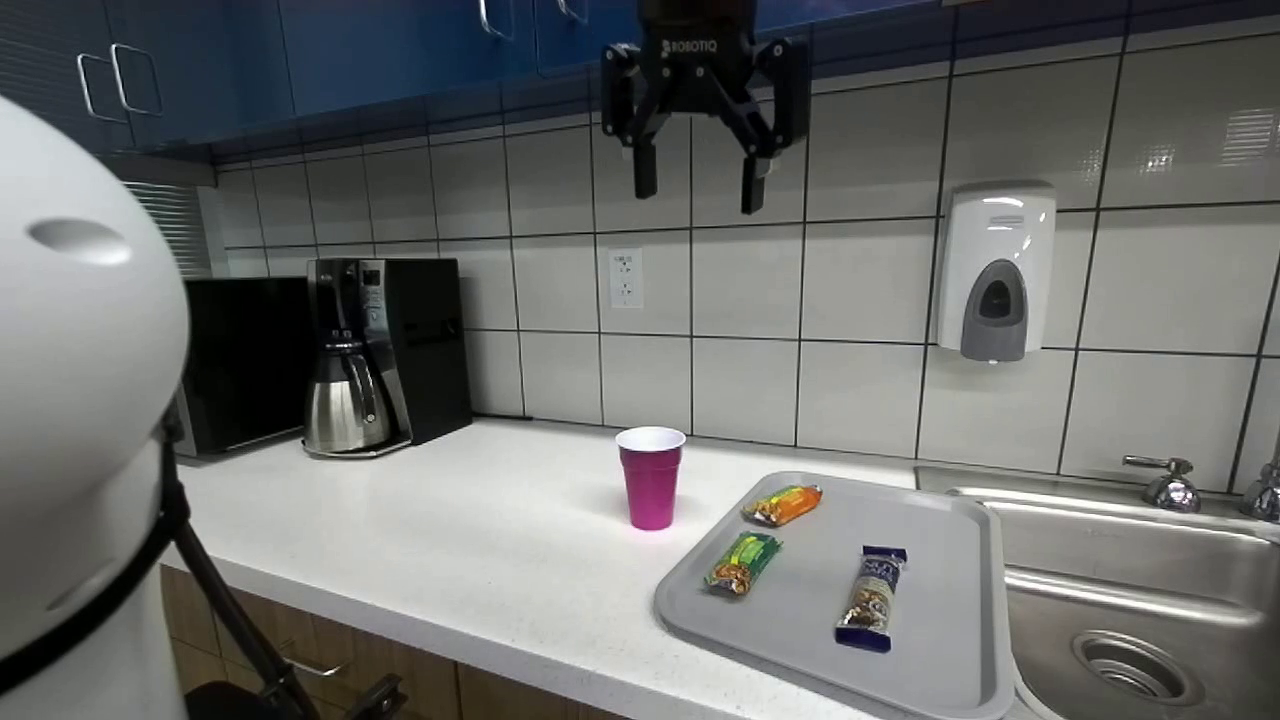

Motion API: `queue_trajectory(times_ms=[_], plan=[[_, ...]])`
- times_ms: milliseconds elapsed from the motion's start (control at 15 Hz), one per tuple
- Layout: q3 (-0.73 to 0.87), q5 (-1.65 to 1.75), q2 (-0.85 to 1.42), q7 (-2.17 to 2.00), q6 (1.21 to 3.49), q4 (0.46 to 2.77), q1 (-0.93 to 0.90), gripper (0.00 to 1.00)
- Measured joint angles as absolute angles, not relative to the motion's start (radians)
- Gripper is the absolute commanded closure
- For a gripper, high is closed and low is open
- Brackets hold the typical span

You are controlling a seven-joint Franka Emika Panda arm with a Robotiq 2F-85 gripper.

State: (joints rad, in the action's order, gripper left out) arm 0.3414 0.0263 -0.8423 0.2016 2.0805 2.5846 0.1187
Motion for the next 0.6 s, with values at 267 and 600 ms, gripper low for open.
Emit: queue_trajectory(times_ms=[267,600], plan=[[0.339,0.026,-0.802,0.201,2.177,2.604,0.121,0.0],[0.314,0.026,-0.735,0.172,2.294,2.624,0.126,0.0]])
